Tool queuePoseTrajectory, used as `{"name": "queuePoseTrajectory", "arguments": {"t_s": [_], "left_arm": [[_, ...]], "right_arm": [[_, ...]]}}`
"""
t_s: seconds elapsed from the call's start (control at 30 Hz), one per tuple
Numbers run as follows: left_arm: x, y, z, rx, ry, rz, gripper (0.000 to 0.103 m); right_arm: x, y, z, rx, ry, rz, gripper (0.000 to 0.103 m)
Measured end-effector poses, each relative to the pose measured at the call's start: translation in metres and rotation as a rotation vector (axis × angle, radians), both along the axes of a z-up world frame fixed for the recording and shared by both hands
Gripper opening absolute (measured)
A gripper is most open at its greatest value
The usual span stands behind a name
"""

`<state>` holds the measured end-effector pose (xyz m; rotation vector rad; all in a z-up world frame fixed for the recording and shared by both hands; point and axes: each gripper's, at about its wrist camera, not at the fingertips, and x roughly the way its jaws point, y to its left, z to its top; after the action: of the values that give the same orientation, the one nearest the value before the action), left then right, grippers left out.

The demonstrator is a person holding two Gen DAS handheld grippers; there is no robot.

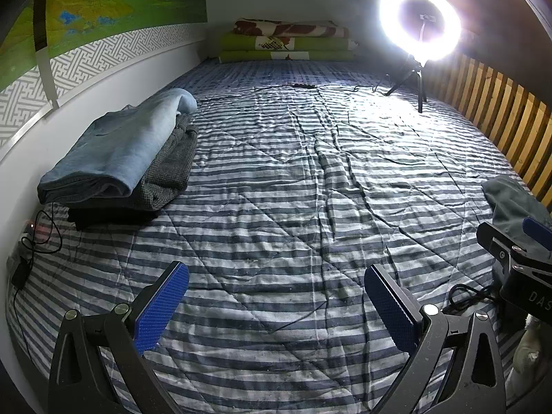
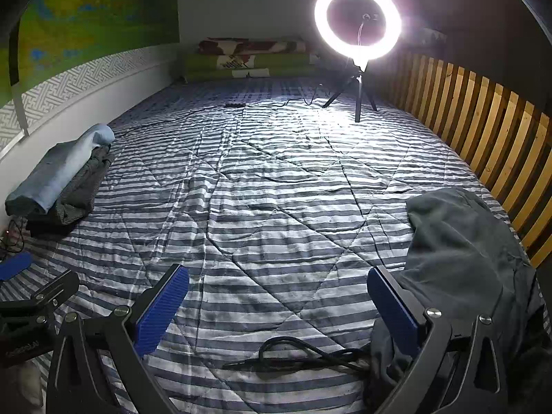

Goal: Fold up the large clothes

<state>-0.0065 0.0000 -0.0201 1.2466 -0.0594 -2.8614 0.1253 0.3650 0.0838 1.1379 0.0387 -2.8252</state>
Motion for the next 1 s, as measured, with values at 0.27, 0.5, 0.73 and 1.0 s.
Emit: {"name": "queuePoseTrajectory", "arguments": {"t_s": [0.27, 0.5, 0.73, 1.0], "left_arm": [[0.0013, -0.0009, 0.0009, -0.001, 0.003, -0.001, 0.103], [0.0014, -0.0007, 0.0009, 0.0, 0.003, -0.001, 0.103], [0.0023, 0.0012, 0.0015, -0.005, 0.001, -0.002, 0.103], [0.0073, 0.0014, 0.0032, -0.01, 0.006, -0.007, 0.103]], "right_arm": [[0.0004, 0.0004, -0.0002, 0.0, 0.001, 0.001, 0.102], [0.0004, 0.0013, 0.0004, 0.0, 0.0, 0.001, 0.102], [0.0004, 0.0013, 0.0002, 0.0, -0.001, 0.001, 0.102], [0.0019, 0.0067, -0.0019, 0.024, 0.001, -0.006, 0.102]]}}
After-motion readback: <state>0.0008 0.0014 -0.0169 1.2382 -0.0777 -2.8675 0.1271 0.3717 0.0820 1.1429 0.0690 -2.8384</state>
